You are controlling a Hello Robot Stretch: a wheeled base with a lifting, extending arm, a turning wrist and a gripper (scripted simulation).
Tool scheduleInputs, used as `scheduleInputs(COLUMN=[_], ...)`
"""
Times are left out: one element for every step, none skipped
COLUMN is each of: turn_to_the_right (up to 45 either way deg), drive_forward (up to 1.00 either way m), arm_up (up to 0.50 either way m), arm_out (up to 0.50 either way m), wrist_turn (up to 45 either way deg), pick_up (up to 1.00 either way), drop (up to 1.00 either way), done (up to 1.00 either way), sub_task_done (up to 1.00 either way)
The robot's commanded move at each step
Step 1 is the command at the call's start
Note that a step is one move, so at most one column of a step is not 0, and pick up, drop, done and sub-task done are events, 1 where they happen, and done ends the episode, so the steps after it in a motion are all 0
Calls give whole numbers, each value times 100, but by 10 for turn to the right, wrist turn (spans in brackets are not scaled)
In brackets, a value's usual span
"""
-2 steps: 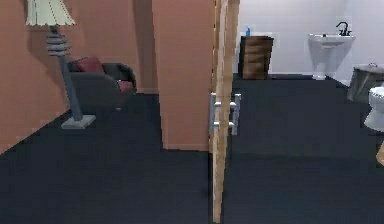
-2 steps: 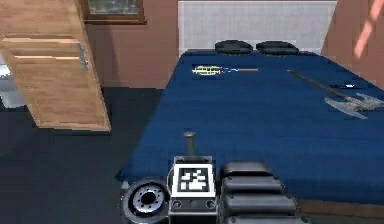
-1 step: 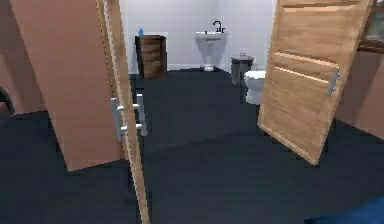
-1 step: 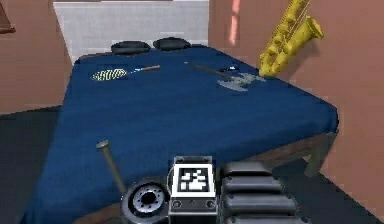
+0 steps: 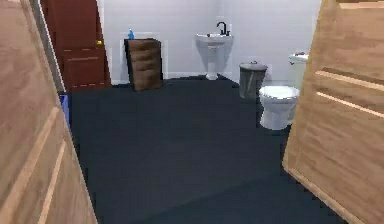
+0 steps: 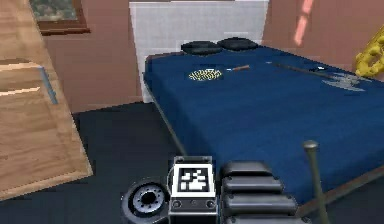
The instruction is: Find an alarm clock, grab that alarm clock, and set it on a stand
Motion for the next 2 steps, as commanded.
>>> scheduleInputs(turn_to_the_right=[-60,0], drive_forward=[0,100], arm_up=[0,0], arm_out=[0,0], wrist_turn=[0,0], pick_up=[0,0], drop=[0,0], done=[0,0], sub_task_done=[0,0])
